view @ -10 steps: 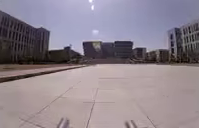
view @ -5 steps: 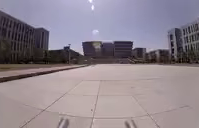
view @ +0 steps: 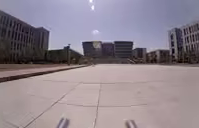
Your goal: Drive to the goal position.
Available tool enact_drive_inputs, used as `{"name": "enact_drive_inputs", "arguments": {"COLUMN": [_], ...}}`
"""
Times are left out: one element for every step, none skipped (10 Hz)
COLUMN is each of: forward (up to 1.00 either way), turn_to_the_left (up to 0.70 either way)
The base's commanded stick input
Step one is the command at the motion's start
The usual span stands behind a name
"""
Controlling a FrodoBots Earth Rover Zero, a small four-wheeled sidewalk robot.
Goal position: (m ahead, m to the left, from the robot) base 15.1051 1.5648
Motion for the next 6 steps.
{"name": "enact_drive_inputs", "arguments": {"forward": [1.0, 1.0, 1.0, 1.0, 1.0, 1.0], "turn_to_the_left": [0.0, 0.0, 0.0, 0.0, 0.0, 0.0]}}
